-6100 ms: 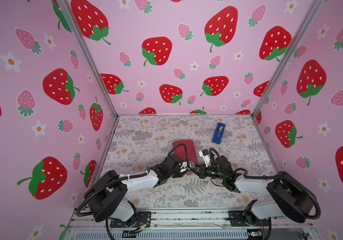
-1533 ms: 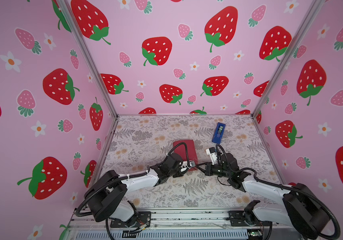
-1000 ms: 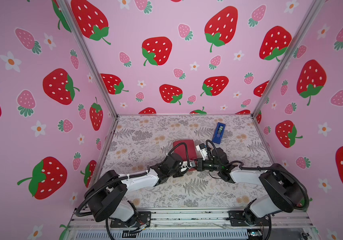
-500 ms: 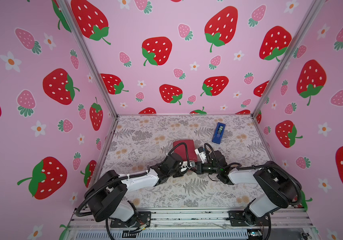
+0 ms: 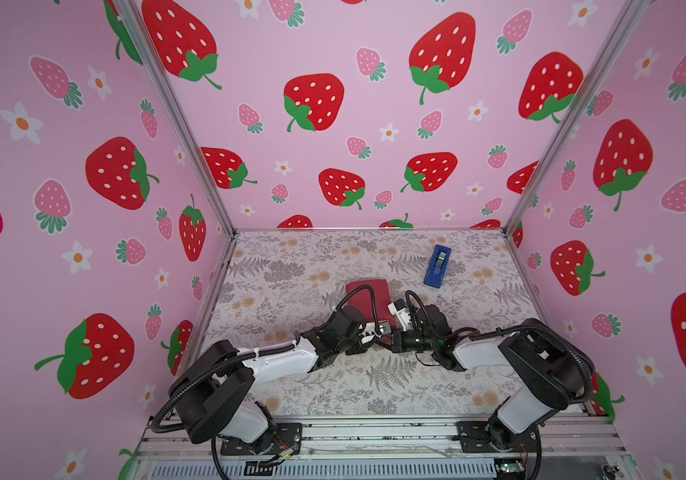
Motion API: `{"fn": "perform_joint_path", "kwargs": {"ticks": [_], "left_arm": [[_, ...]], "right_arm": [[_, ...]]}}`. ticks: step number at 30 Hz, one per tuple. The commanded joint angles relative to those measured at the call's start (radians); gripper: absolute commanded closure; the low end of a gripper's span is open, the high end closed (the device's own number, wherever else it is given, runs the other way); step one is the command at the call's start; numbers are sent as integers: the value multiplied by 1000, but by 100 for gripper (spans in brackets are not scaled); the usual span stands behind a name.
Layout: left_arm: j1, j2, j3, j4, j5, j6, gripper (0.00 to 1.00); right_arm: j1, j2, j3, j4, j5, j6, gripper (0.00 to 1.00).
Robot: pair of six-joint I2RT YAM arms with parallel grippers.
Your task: Wrap the gift box in paper
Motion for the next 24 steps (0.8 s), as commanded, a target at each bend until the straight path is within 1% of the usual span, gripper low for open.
{"fn": "perform_joint_path", "kwargs": {"ticks": [1, 2, 7, 8, 14, 18, 20, 24], "left_arm": [[10, 44, -4, -126, -27, 8, 66], [10, 45, -4, -126, -27, 8, 66], [10, 45, -4, -126, -28, 9, 66], [10, 47, -4, -126, -29, 9, 66], [10, 50, -2, -126, -29, 9, 66], [10, 50, -2, -125, -29, 9, 67], [10, 50, -2, -126, -27, 8, 66], [9, 50, -1, -126, -26, 8, 67]], "right_arm": [[7, 2, -8, 31, 11, 19, 93], [6, -1, -9, 29, 13, 18, 91], [6, -26, -21, -2, 24, 6, 87], [7, -34, -26, -9, 26, 2, 85], [6, -137, -60, -90, 49, -23, 62], [0, -220, -78, -166, 66, -48, 56], [-7, -255, -81, -199, 73, -56, 55], [-39, -328, -96, -252, 92, -58, 49]]}}
